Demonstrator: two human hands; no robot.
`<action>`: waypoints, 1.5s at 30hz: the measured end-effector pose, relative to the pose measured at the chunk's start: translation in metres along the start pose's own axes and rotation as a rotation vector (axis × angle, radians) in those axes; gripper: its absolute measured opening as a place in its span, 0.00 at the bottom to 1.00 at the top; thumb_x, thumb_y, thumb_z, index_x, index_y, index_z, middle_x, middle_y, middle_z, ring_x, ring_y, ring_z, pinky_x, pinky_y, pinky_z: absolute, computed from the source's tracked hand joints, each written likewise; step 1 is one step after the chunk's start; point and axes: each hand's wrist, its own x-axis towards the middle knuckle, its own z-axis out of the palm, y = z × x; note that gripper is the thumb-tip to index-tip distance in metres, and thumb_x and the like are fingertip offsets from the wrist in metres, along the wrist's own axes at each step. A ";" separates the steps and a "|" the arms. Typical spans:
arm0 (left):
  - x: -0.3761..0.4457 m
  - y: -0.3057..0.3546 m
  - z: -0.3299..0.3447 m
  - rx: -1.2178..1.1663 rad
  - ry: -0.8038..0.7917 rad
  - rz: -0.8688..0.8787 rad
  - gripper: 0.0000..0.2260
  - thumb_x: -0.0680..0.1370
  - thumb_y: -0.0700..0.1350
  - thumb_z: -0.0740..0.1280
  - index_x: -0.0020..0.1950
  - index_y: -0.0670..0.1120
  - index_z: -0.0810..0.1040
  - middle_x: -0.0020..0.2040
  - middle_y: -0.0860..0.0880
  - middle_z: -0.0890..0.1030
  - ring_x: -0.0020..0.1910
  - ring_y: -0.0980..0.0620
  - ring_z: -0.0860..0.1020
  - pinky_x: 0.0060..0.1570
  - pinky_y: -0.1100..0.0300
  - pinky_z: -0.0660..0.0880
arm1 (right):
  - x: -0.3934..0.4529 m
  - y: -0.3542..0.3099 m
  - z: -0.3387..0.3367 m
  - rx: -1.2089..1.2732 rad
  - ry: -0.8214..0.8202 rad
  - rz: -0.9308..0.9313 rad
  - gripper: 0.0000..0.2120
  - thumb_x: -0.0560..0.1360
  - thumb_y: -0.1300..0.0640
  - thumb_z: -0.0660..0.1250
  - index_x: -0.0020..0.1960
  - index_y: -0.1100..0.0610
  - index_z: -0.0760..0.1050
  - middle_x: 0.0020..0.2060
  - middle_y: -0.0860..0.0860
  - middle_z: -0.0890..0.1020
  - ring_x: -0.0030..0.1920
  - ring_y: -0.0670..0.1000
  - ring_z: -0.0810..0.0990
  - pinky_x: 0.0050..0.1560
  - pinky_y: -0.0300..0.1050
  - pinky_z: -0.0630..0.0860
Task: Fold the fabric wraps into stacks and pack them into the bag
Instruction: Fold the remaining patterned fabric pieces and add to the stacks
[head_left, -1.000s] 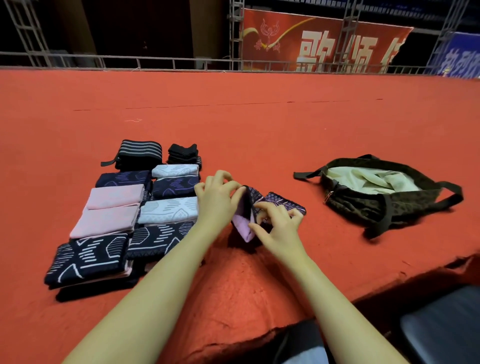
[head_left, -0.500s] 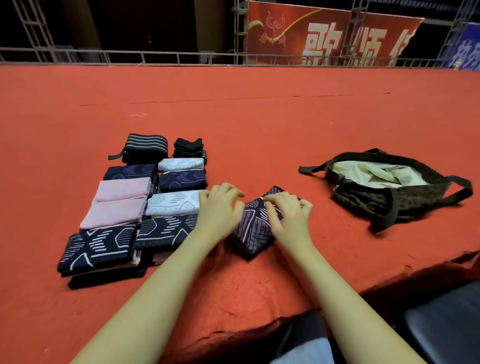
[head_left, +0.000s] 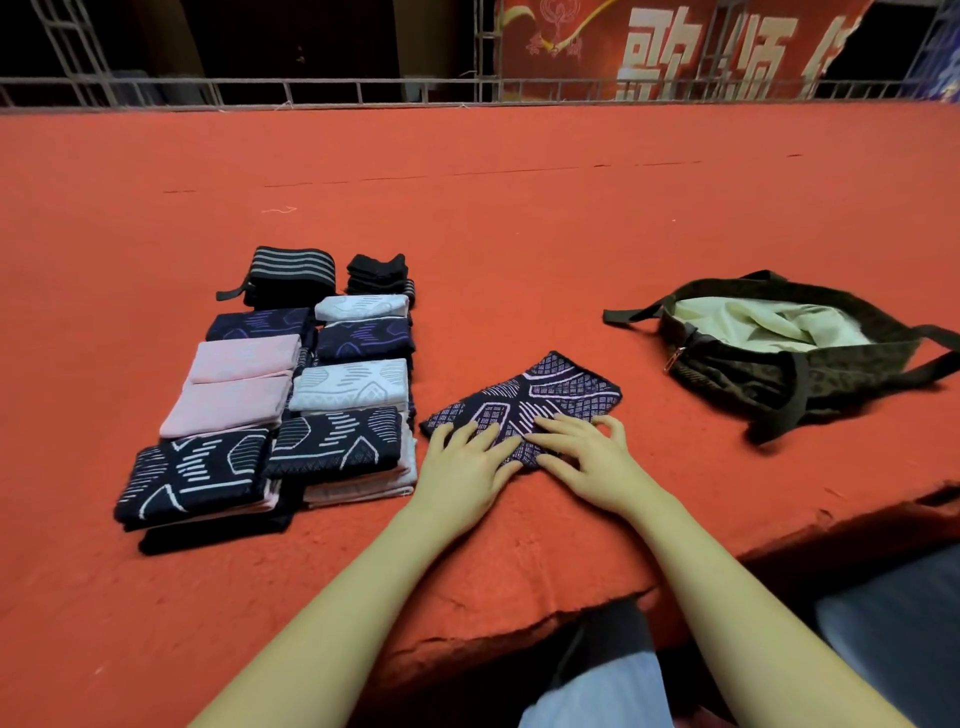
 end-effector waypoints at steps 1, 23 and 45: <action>0.000 -0.001 -0.001 -0.009 -0.024 -0.004 0.20 0.75 0.57 0.54 0.50 0.54 0.85 0.48 0.51 0.85 0.45 0.47 0.83 0.48 0.50 0.77 | -0.002 0.002 0.000 0.010 -0.019 -0.003 0.19 0.79 0.43 0.59 0.69 0.40 0.68 0.73 0.41 0.64 0.74 0.42 0.56 0.67 0.44 0.43; -0.001 0.001 -0.031 -0.102 0.036 -0.057 0.22 0.82 0.55 0.48 0.52 0.47 0.79 0.53 0.49 0.80 0.56 0.46 0.76 0.56 0.53 0.65 | -0.005 -0.016 0.007 -0.040 0.572 0.418 0.16 0.77 0.49 0.58 0.54 0.56 0.79 0.56 0.52 0.79 0.56 0.58 0.73 0.54 0.50 0.56; 0.051 0.035 0.007 -0.161 -0.275 -0.101 0.27 0.81 0.61 0.46 0.79 0.53 0.47 0.79 0.50 0.46 0.77 0.50 0.44 0.74 0.47 0.40 | -0.001 0.006 0.001 0.189 0.802 0.404 0.06 0.69 0.54 0.70 0.40 0.52 0.72 0.41 0.45 0.78 0.45 0.50 0.74 0.50 0.45 0.54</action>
